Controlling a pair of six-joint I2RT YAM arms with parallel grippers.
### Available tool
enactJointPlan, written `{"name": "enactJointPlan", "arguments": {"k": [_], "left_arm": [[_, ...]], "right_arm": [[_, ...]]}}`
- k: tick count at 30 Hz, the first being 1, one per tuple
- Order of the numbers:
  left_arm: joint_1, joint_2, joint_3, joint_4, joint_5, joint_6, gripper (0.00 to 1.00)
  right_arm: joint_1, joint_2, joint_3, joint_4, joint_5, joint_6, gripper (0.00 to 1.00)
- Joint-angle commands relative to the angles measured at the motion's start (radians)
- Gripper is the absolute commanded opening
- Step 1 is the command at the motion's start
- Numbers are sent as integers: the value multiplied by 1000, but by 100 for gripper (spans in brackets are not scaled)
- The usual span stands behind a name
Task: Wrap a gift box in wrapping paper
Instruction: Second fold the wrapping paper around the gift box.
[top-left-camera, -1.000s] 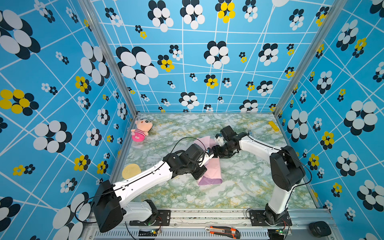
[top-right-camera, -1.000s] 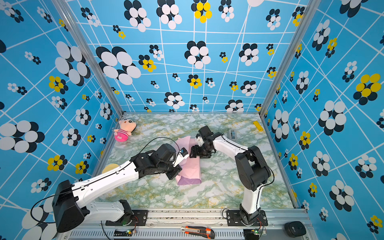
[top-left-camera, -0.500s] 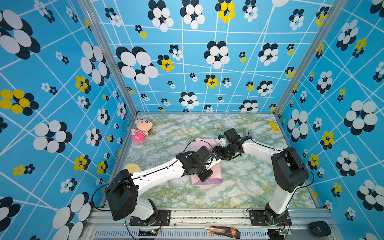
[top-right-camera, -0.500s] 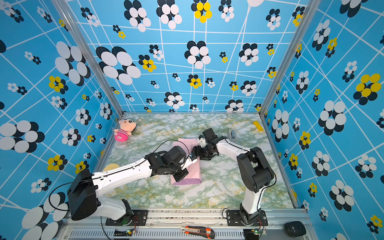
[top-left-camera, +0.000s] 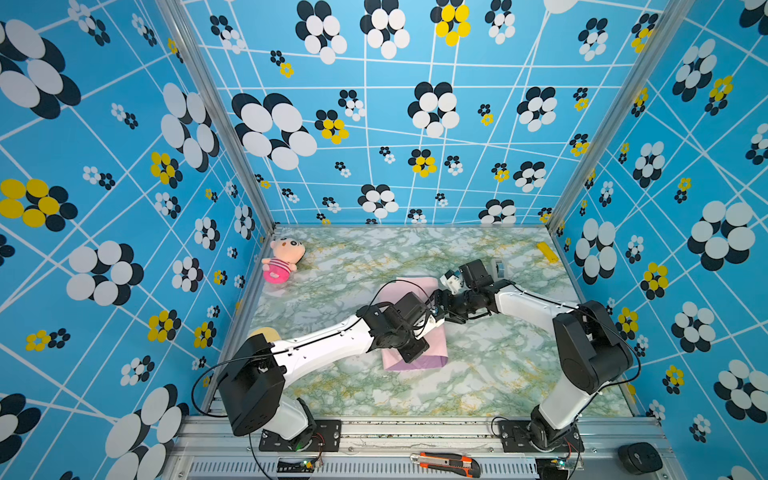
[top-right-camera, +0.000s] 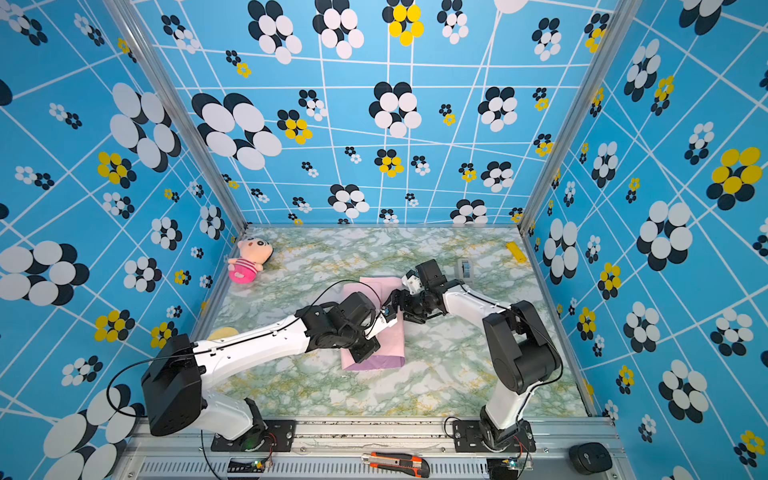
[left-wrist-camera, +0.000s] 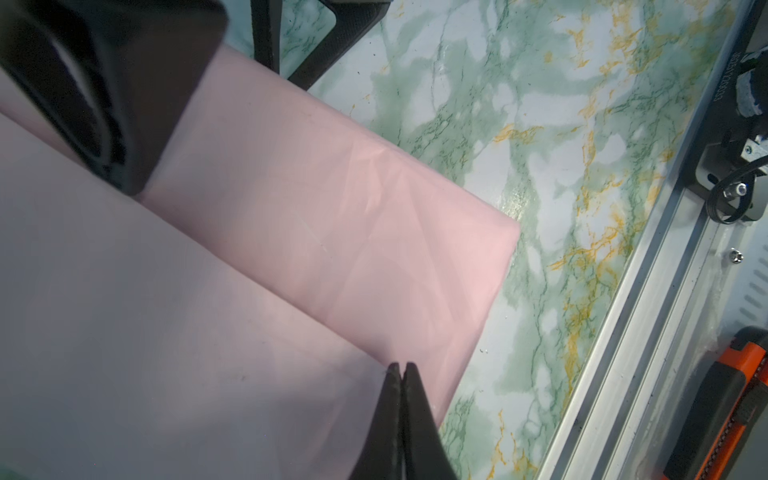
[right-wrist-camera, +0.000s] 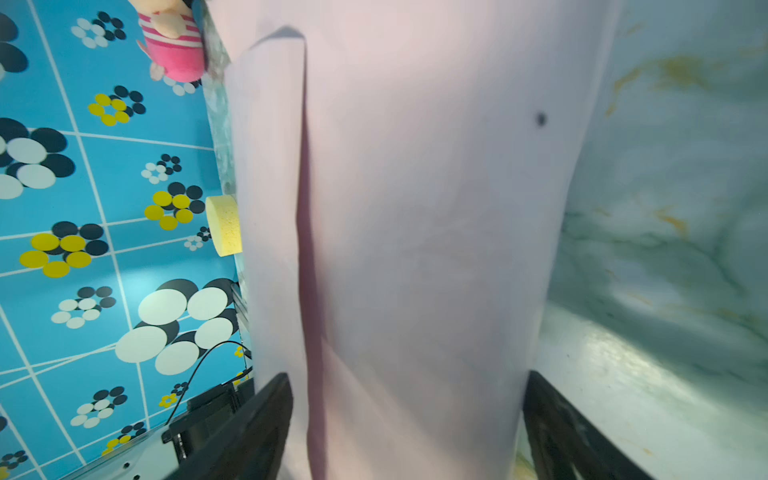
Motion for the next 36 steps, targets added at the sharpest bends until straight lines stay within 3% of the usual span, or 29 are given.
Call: {"name": "enactJointPlan", "arguments": {"k": [1, 14, 19, 21, 24, 29, 36], "left_arm": [[-3, 20, 21, 9, 6, 26, 1], [-6, 59, 52, 43, 44, 48, 0], [-8, 79, 67, 49, 49, 53, 3], [-8, 79, 75, 50, 47, 44, 9], [-3, 56, 85, 48, 38, 15, 27], [89, -52, 78, 42, 45, -163, 47], [348, -291, -153, 129, 58, -562, 57]], "right_arm": [[11, -15, 6, 28, -31, 28, 89], [77, 66, 143, -193, 143, -70, 88], [86, 101, 164, -236, 209, -82, 79], [86, 108, 163, -246, 231, -83, 73], [86, 111, 156, -240, 241, -80, 67], [86, 110, 148, -226, 233, -71, 61], [87, 98, 136, -211, 227, -62, 60]]}}
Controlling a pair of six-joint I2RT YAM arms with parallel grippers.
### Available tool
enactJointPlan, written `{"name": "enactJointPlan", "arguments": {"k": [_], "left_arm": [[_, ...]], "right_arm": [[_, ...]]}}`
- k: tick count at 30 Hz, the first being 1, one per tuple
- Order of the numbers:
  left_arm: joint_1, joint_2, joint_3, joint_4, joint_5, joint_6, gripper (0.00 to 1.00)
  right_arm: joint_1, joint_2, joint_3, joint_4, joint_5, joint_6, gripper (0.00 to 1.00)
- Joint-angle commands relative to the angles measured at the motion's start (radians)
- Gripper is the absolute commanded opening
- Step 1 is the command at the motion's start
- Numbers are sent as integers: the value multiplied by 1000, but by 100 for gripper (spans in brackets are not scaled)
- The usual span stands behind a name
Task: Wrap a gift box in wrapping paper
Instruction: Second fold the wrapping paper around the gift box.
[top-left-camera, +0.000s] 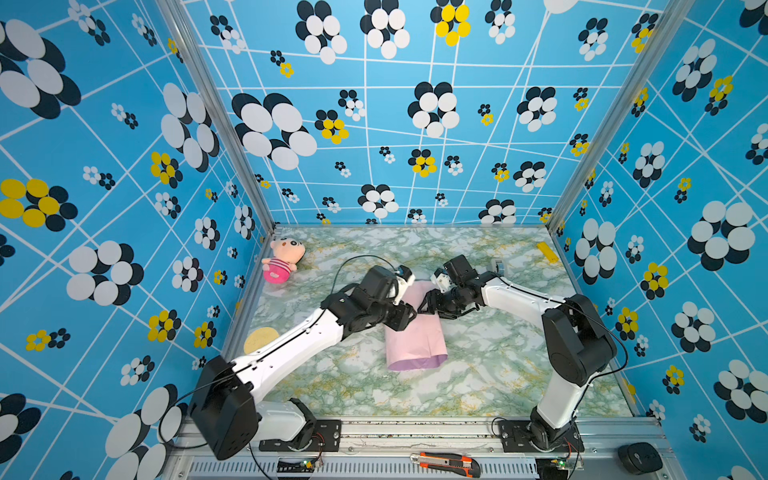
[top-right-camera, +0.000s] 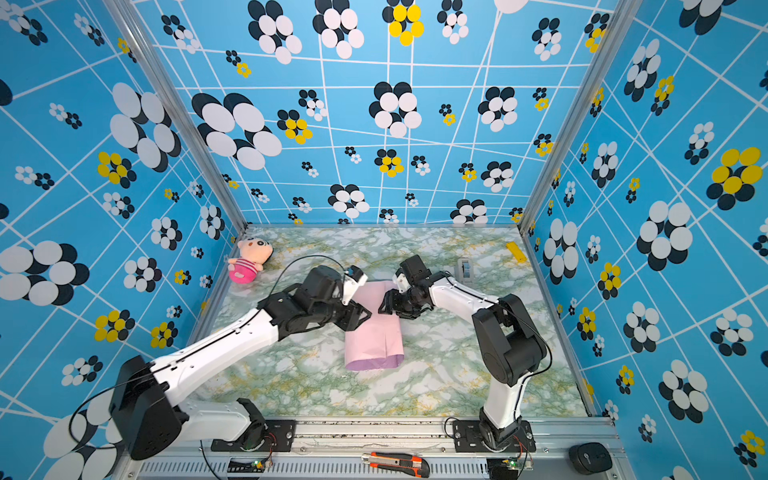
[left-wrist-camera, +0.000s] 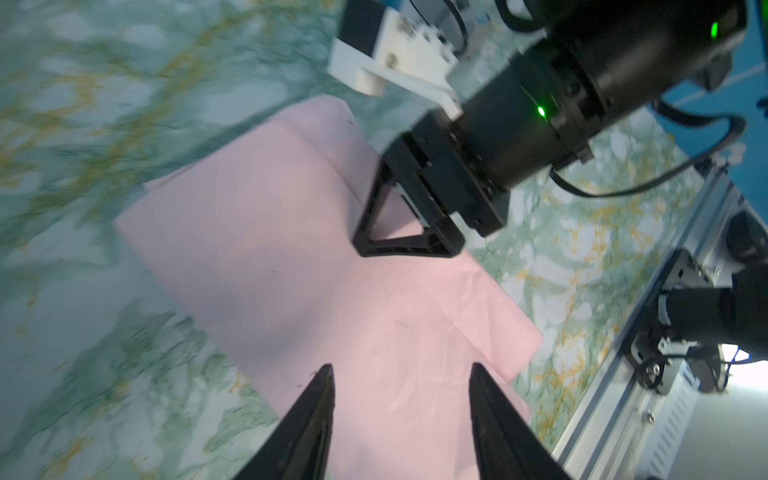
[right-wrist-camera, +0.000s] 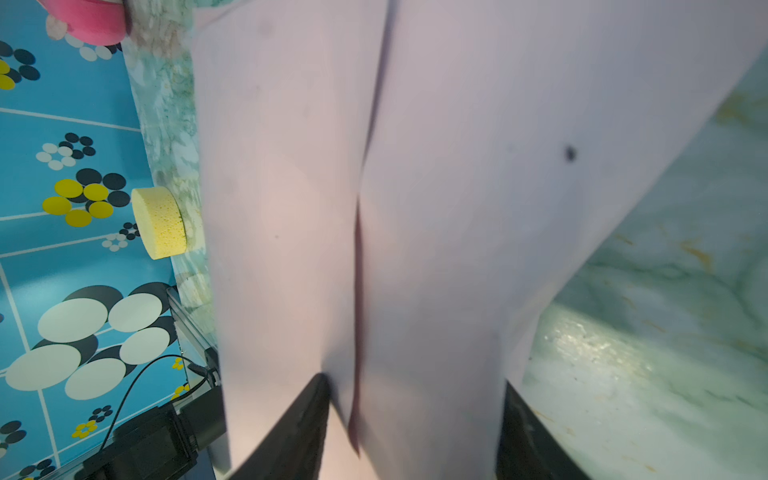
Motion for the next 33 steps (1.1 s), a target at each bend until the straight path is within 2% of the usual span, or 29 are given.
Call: {"name": "enactJointPlan", "arguments": {"k": [1, 4, 7, 14, 23, 33], "left_arm": [[95, -80, -144, 39, 18, -273, 59], [161, -105, -249, 111, 89, -374, 61], [170, -82, -310, 215, 138, -439, 62], [166, 60, -324, 383, 206, -513, 63], [115, 143, -276, 433, 214, -519, 62], [81, 142, -244, 393, 178, -498, 61]], "right_arm": [[1, 15, -20, -32, 65, 1, 61], [1, 14, -19, -22, 57, 5, 61], [1, 16, -17, -19, 49, 5, 61], [1, 12, -16, -16, 46, 15, 61], [3, 4, -13, -15, 35, 29, 63], [3, -25, 4, -40, 38, 33, 69]]}}
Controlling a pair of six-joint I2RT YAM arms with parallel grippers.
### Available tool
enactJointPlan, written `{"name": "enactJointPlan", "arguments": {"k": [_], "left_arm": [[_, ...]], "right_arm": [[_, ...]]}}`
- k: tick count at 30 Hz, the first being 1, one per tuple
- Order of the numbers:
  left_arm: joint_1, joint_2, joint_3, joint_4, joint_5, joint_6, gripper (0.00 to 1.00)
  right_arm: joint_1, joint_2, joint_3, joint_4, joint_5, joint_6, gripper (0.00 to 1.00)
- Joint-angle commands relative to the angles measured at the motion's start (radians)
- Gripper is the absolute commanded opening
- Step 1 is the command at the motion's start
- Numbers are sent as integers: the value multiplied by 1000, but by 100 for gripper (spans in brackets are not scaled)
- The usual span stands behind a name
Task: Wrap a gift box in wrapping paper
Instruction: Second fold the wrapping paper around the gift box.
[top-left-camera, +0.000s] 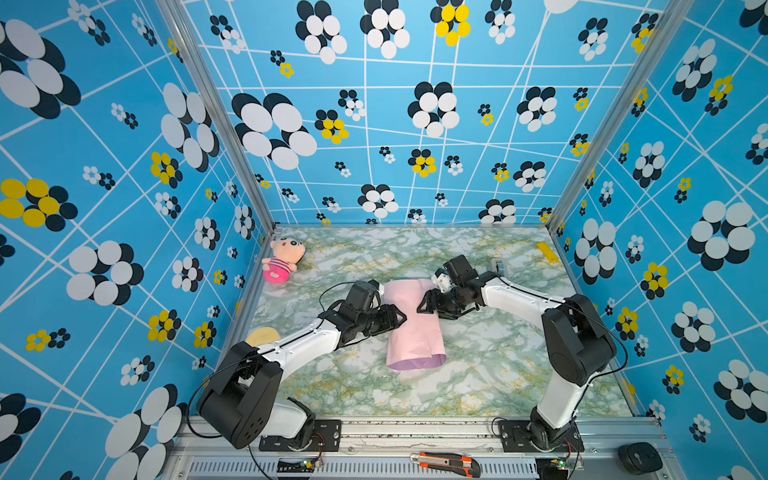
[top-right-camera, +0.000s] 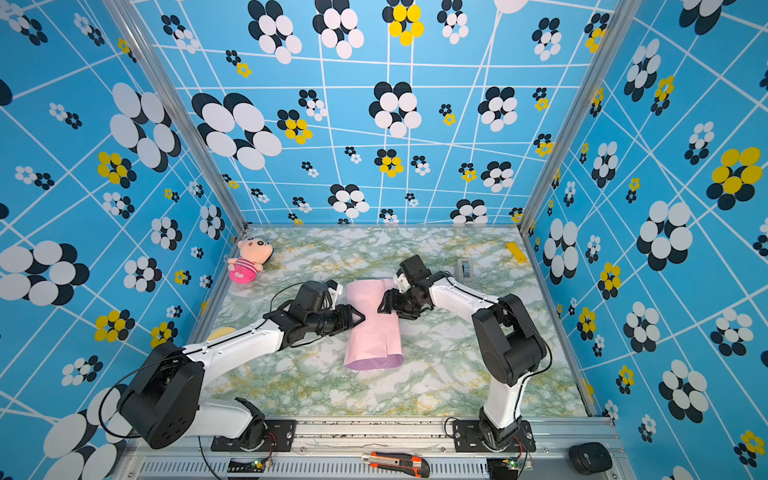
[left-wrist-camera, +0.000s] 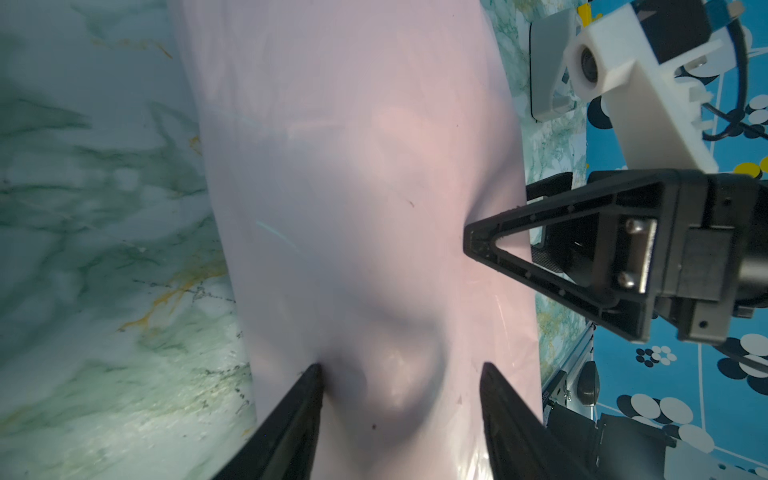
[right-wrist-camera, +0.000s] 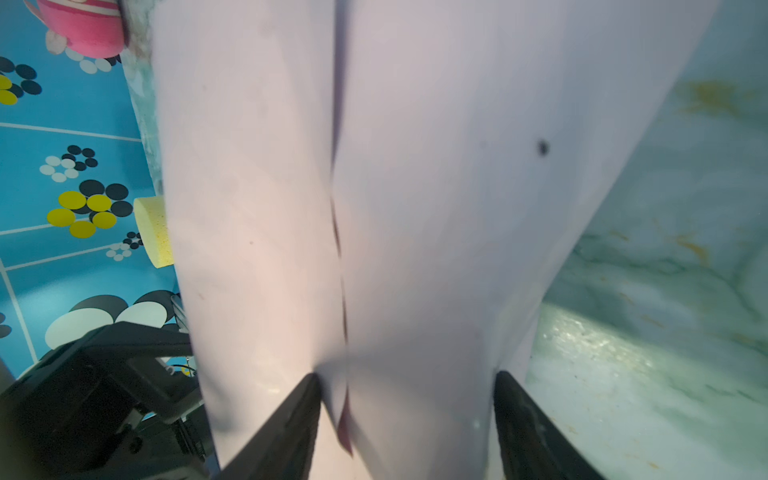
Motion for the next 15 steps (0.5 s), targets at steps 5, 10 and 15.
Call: {"name": "enactJointPlan", "arguments": {"k": [5, 10, 15], "left_arm": [[-12, 5, 57, -32, -15, 27, 61], [-23, 13, 87, -62, -32, 53, 60], [-33, 30, 104, -72, -39, 67, 60]], "right_arm": [[3, -52, 0, -31, 1, 8, 77], [3, -66, 6, -28, -16, 21, 80], [3, -58, 12, -37, -11, 38, 80]]}}
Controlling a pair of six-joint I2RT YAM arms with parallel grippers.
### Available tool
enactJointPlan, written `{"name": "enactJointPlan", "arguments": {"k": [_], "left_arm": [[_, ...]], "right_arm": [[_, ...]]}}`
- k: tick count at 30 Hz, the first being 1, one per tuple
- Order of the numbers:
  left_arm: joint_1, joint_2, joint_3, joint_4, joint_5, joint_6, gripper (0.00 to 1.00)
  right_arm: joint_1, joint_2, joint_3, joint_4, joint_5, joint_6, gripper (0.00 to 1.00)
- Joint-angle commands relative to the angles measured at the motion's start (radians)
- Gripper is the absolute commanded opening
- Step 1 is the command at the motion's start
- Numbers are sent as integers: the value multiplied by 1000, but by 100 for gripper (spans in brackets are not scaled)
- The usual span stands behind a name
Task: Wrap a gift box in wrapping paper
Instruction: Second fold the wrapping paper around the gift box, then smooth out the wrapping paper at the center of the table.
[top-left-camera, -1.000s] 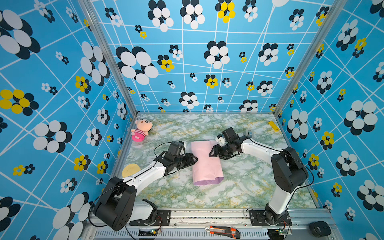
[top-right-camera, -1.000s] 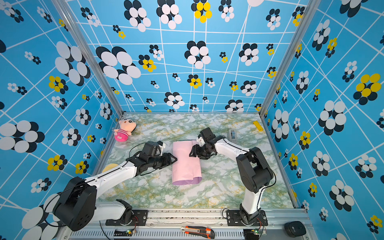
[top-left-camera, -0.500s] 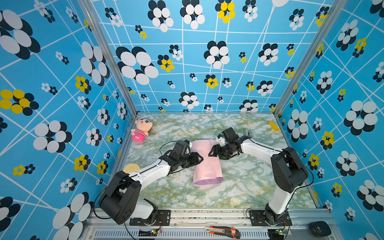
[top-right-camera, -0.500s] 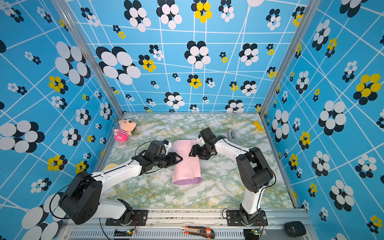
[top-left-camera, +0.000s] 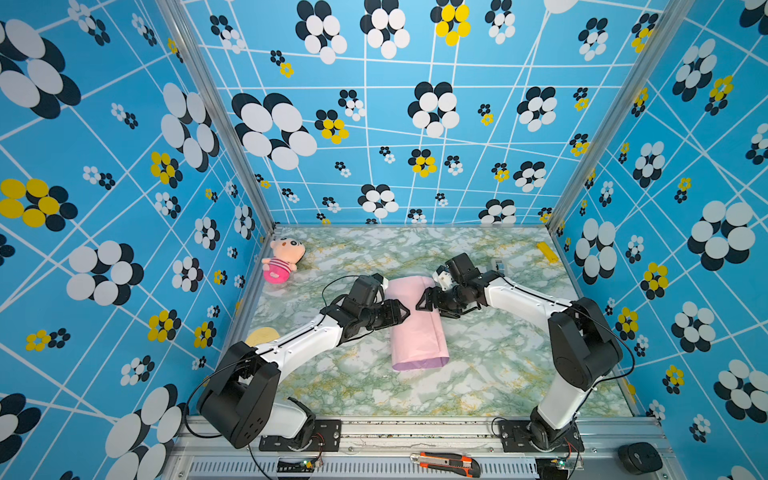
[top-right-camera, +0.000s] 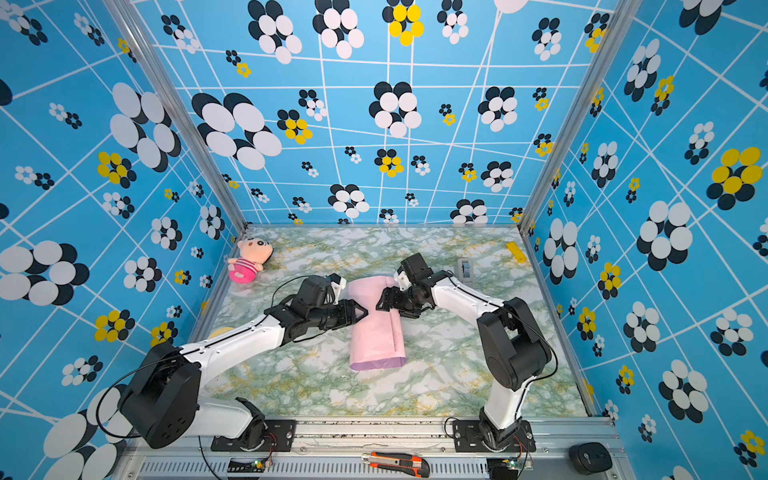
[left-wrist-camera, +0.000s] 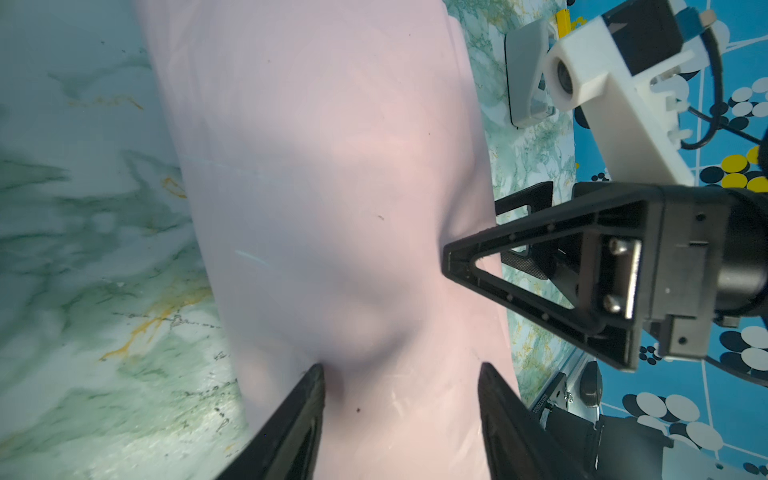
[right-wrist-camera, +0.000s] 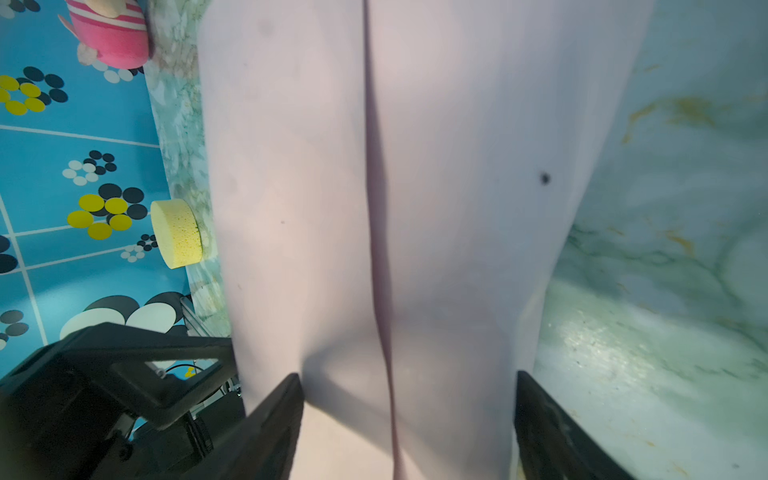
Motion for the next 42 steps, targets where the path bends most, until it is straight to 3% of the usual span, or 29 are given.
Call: {"name": "enactJointPlan", "arguments": {"k": [1, 14, 20, 24, 32, 42], "left_arm": [[-12, 27, 27, -23, -14, 31, 60], [-26, 44, 78, -51, -38, 52, 62], [42, -73, 17, -182, -149, 17, 65], [72, -66, -31, -158, -121, -1, 65], [37, 74, 20, -55, -29, -29, 62], [-26, 100, 90, -118, -74, 1, 60]], "right_arm": [[5, -15, 17, -39, -6, 23, 80], [10, 14, 41, -115, 100, 0, 50], [10, 17, 39, -111, 97, 0, 47], [11, 14, 38, -108, 93, 0, 47], [14, 11, 27, -92, 83, 19, 47], [30, 7, 30, -89, 79, 36, 47]]}}
